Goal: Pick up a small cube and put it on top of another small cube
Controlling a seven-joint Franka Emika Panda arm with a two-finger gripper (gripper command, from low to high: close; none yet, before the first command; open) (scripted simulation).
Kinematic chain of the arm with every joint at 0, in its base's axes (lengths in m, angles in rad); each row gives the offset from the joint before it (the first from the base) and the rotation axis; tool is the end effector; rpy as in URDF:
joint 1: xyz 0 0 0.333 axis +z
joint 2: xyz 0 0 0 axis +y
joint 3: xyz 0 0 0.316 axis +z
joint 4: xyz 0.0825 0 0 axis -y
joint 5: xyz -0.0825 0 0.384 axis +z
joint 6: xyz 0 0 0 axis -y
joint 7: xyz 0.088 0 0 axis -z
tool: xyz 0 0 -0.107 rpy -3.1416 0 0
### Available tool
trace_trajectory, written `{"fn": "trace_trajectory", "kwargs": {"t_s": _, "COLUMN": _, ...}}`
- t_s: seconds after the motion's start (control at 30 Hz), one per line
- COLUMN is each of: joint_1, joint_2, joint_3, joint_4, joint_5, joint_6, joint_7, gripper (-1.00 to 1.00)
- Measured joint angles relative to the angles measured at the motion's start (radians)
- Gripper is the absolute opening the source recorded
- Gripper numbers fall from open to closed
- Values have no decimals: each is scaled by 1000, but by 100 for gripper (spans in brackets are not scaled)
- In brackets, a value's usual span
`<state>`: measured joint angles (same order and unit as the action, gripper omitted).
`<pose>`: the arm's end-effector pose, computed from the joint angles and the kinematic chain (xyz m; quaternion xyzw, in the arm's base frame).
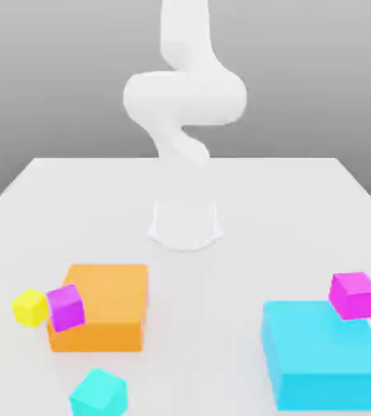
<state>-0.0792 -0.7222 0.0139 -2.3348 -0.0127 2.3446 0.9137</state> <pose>0.3764 -0.0230 0.6702 -0.8253 0.4368 -0.3305 0.1375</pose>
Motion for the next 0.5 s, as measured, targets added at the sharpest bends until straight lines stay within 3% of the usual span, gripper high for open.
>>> {"fn": "trace_trajectory", "kwargs": {"t_s": 0.5, "joint_1": -408, "joint_2": 470, "joint_3": 2, "joint_4": -209, "joint_5": -90, "joint_6": 267, "joint_7": 694, "gripper": 0}}
